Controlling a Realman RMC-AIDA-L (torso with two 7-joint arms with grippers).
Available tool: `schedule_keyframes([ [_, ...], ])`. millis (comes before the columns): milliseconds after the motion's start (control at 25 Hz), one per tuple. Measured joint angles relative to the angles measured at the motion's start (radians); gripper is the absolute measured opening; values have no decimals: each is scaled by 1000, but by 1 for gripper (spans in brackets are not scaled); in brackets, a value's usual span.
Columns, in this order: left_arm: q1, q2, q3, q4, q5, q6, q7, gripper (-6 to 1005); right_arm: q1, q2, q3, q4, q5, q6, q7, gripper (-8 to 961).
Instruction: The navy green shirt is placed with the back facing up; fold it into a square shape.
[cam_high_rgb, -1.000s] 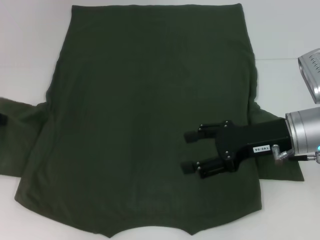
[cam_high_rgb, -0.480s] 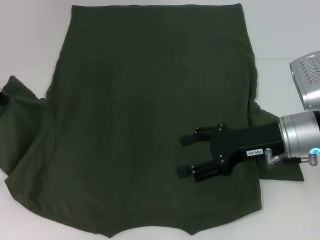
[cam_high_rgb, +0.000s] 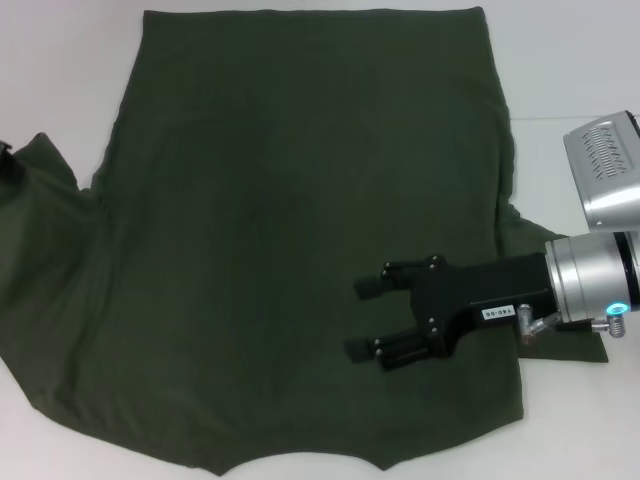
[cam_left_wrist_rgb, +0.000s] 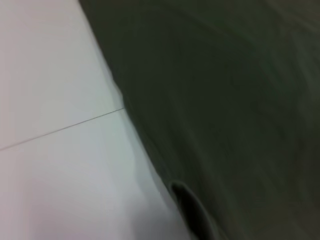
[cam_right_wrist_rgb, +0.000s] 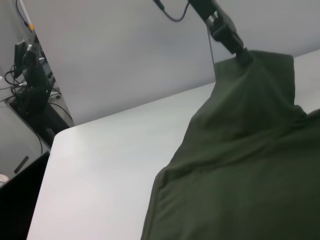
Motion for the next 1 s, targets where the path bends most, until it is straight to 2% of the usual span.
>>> schedule_keyframes([
  [200, -40, 1, 69, -1, 0, 34, -101, 9, 0, 6, -9, 0, -1, 28, 0, 916],
  [400, -82, -29, 174, -5, -1, 36, -225, 8, -3, 9, -9, 0, -3, 33, 0, 916],
  [720, -185, -65, 249, -92, -2, 27, -334, 8, -8, 8, -3, -1, -3, 57, -1, 917],
  [880, -219, -87, 287, -119, -2, -10, -390, 9, -9, 8, -7, 0, -3, 67, 0, 917],
  [1000, -234, -95, 312, -146, -2, -59, -424, 10, -10, 8, -8, 1, -3, 67, 0, 917],
])
